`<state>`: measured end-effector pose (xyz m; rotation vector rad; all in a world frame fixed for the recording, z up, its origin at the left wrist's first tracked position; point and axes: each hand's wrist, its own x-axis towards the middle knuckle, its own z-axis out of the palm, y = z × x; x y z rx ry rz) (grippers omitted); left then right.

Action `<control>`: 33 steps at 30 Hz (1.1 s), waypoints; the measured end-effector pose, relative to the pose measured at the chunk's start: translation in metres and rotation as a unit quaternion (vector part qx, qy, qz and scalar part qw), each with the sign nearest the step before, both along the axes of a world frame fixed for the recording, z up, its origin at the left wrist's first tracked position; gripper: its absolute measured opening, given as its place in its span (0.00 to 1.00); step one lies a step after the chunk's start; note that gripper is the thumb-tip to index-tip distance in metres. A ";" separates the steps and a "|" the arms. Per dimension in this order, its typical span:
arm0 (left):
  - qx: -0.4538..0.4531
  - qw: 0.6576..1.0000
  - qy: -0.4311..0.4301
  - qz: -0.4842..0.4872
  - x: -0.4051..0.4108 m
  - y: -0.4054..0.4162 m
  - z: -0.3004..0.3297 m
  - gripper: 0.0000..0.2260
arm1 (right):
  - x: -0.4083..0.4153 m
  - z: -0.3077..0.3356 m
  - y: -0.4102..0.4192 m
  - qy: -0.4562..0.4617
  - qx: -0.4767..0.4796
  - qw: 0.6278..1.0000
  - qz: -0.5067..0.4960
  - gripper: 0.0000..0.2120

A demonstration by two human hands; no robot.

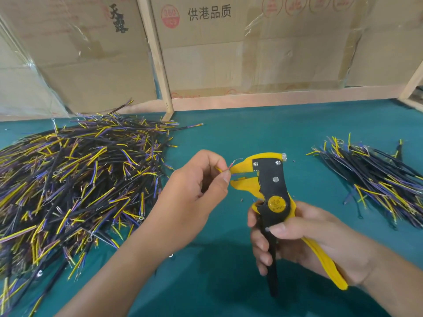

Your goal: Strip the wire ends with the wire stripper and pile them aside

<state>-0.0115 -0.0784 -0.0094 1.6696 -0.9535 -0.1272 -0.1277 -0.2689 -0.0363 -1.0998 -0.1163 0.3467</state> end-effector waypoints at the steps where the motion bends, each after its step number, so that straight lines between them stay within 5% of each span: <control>1: 0.000 1.000 0.003 0.000 0.000 0.000 -0.001 0.06 | -0.001 0.000 0.000 -0.004 0.006 1.000 0.002 0.11; 33: -0.007 0.998 0.050 0.043 -0.018 -0.014 -0.004 0.06 | -0.004 -0.001 0.007 0.016 0.066 0.998 0.015 0.11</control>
